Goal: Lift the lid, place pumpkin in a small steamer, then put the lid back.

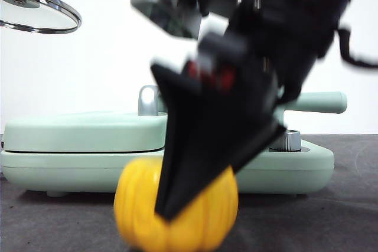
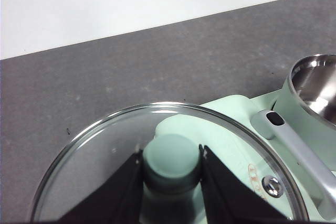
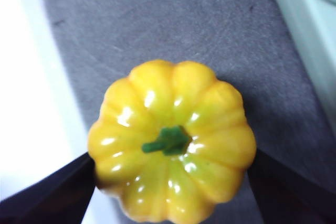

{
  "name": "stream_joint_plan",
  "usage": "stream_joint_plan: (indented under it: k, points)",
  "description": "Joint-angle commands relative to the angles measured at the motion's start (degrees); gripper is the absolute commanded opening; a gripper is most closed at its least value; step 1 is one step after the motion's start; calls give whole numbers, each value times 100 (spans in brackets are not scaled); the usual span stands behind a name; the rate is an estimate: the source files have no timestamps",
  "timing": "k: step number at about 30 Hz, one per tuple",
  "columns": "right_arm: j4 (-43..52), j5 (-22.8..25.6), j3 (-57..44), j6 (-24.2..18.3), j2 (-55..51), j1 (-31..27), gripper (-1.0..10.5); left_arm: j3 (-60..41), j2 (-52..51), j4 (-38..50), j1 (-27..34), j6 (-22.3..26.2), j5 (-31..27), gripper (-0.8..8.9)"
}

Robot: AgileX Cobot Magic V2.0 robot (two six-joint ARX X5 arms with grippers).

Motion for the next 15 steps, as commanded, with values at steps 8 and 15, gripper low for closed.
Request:
stream_joint_plan:
  k: [8,15]
  points:
    - [-2844,413,1928,1025,-223,-354,356,70,-7,190,0,33,31,11]
    - [-3856,529,3053,1029,-216,-1244,356,70,-7,192,0,31,33,10]
